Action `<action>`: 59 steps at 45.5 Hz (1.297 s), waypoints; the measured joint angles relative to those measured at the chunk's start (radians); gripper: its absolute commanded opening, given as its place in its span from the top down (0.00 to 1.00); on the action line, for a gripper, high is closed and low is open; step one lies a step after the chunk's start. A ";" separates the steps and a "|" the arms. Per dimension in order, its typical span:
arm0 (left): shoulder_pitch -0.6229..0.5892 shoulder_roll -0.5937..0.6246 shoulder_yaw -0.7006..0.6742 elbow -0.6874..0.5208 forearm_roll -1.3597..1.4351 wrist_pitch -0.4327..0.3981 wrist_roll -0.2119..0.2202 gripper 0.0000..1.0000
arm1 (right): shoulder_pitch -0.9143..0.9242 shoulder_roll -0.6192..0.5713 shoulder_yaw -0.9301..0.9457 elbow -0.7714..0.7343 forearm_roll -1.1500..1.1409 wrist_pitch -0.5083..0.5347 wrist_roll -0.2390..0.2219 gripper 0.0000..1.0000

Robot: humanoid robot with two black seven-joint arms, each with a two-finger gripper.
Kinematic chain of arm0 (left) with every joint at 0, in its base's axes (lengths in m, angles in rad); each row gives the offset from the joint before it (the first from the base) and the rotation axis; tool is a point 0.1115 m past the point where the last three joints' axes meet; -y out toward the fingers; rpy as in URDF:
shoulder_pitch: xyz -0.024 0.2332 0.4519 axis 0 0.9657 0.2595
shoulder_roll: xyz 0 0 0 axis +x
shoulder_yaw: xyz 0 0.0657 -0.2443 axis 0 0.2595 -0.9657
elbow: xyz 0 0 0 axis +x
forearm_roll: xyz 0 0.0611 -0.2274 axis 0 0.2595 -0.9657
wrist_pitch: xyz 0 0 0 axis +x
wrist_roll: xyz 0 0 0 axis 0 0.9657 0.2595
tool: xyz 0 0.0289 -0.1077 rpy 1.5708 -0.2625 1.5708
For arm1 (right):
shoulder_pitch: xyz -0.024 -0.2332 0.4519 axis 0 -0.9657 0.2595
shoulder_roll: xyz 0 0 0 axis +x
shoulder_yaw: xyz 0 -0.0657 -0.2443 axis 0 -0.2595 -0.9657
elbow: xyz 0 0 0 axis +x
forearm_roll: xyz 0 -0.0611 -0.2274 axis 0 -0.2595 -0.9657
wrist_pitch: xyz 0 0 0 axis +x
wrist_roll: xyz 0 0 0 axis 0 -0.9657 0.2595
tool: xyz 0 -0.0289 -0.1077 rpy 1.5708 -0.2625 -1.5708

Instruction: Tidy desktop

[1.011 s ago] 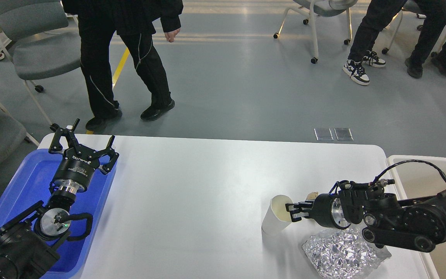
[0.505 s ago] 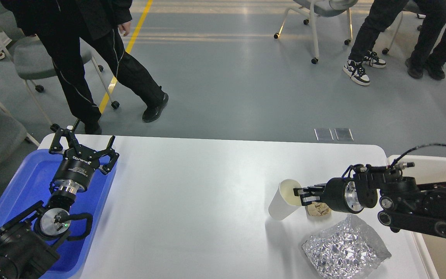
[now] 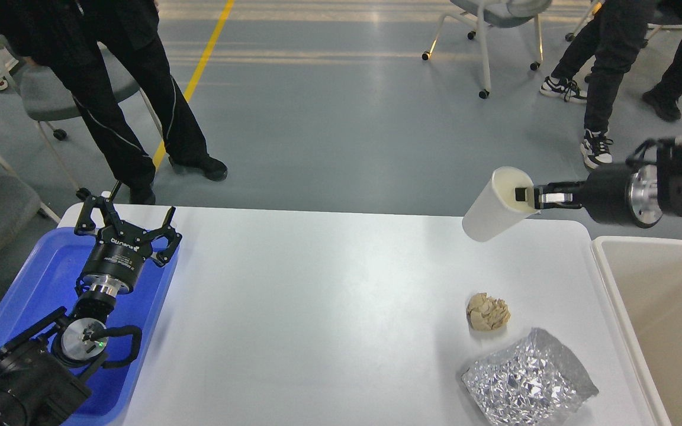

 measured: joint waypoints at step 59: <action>0.000 0.000 -0.001 0.000 -0.001 0.000 0.000 0.00 | -0.043 -0.314 -0.025 -0.081 0.119 -0.027 -0.001 1.00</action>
